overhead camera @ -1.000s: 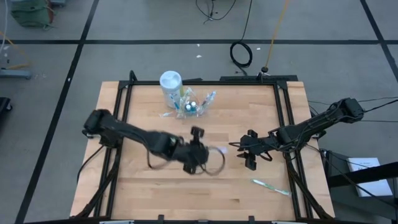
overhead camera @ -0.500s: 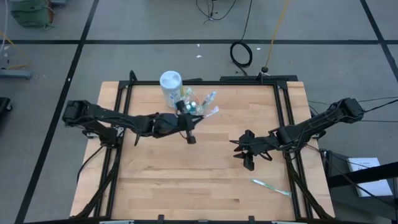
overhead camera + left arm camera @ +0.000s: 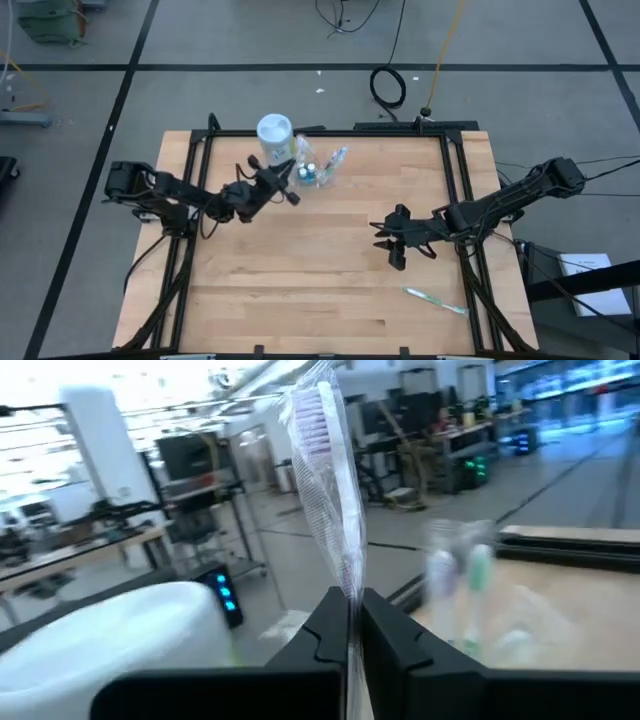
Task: Pick & Place toothbrushing station
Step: Put the purple toothbrush into the transparent organizer
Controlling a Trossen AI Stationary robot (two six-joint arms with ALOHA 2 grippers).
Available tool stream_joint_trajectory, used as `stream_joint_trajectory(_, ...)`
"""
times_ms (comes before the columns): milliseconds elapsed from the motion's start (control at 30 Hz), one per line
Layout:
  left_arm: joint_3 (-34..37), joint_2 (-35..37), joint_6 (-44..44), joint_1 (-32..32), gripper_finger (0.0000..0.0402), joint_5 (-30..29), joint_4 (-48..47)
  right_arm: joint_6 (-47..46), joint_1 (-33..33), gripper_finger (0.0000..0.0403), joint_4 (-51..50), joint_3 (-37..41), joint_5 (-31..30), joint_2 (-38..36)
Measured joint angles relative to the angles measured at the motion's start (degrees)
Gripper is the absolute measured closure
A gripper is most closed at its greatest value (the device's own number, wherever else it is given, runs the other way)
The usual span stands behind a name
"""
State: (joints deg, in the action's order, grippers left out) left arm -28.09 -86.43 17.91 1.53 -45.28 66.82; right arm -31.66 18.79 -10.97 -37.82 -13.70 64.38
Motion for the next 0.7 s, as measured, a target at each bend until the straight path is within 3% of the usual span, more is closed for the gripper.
stream_joint_trajectory(300, -0.02, -3.33, -6.4, 5.66, 0.0395, 0.95, 0.54, 0.0, -0.04, 0.0277, 0.03, 0.0, -0.02, 0.0)
stream_joint_trajectory(700, -0.23, -11.98, -5.82, 3.59, 0.0397, -8.07, 0.95, 2.95, -0.04, 0.0277, 0.27, 0.0, -0.02, 0.0)
